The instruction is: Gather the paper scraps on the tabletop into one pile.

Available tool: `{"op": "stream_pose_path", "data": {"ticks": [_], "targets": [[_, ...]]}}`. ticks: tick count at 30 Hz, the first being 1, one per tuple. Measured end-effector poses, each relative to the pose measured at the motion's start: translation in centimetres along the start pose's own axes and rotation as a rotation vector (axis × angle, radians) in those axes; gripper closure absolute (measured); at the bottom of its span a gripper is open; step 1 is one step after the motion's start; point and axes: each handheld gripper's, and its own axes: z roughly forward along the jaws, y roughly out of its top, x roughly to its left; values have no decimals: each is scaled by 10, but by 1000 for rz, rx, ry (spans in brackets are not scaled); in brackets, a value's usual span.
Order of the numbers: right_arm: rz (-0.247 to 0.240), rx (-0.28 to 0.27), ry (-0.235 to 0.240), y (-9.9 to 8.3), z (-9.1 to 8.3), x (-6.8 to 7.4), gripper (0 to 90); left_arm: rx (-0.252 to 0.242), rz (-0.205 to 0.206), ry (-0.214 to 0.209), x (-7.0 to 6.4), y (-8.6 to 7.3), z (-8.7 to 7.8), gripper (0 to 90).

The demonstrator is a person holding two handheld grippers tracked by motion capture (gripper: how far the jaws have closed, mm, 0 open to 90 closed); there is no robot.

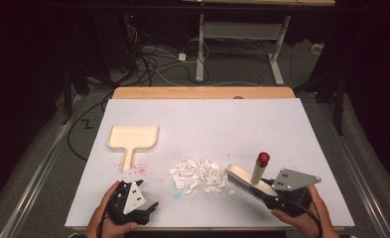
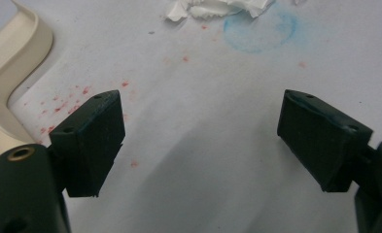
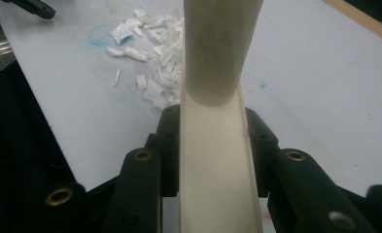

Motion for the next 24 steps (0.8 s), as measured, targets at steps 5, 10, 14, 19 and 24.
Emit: {"op": "stream_pose_path", "data": {"ticks": [5,10,14,19,24], "targets": [[-7,26,23,-13,-22,0,679,1,1,-4,0,0,1,165],[-15,117,71,-30,-14,5,679,10,21,-12,-3,2,3,165],[7,101,139,-29,3,9,680,7,17,-13,-3,2,3,165],[0,70,118,-14,26,10,680,3,13,-11,-2,2,3,165],[-30,56,123,4,50,12,680,7,14,-13,-2,2,4,165]]}}
